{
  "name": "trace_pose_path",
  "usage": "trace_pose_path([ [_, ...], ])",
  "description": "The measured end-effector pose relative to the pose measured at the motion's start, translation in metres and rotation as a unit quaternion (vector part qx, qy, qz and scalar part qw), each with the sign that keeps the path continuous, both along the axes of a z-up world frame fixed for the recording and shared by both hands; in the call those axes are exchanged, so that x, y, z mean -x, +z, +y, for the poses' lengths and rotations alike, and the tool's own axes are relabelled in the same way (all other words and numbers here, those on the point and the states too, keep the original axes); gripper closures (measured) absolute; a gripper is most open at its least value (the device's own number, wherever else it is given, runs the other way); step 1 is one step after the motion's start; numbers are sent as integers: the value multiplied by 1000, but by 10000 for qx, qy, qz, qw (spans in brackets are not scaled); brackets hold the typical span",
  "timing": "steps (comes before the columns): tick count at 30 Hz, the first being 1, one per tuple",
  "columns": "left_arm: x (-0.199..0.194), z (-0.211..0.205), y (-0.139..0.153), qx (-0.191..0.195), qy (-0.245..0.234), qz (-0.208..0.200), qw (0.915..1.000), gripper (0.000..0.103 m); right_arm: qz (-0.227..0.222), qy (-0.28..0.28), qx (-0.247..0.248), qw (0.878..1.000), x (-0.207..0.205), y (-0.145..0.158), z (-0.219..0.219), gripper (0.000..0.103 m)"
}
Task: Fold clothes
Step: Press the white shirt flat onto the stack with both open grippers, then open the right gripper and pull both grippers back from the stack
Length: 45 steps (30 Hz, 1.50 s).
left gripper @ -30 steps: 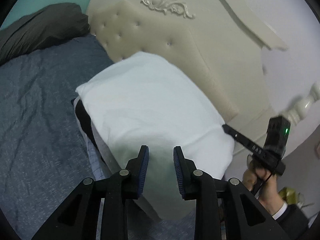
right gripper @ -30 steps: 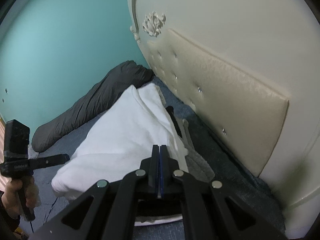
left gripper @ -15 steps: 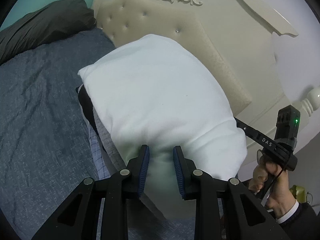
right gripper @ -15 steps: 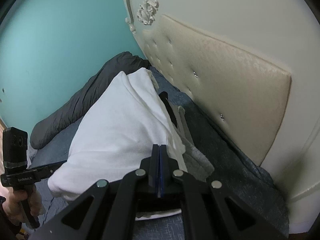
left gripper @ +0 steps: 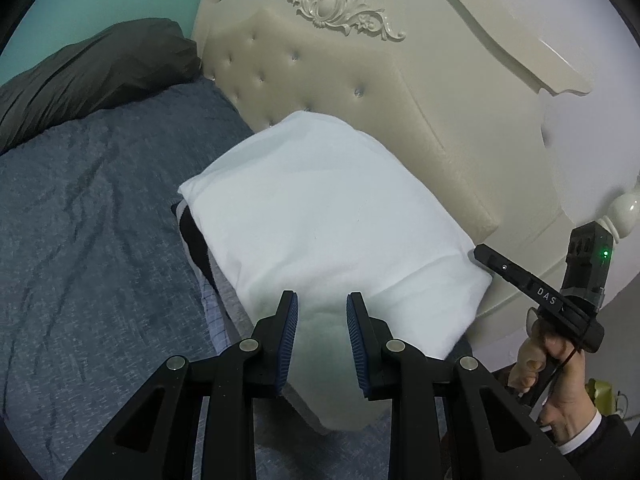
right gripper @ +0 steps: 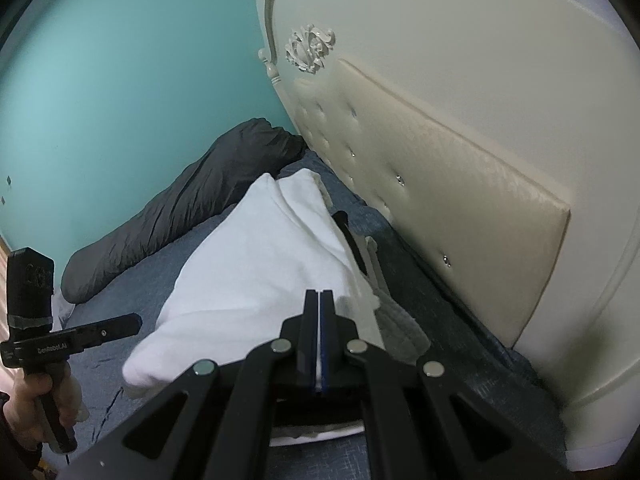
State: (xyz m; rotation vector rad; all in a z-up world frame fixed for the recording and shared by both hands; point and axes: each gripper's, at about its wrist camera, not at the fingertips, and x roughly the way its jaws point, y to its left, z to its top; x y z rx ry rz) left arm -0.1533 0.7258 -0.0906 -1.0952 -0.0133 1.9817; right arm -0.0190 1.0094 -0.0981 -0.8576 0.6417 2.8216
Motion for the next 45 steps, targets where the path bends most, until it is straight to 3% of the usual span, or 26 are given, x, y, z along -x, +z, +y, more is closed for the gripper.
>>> trace_pose_path([
  [16,-9,-25,25,45,93,105,9999,71,-5,11,-65,10000,-9,28,-23,103],
  [45,-8,-105,61,-22,344,299,9990,58,-127,-67,-312,9994,-3,62,-109,101],
])
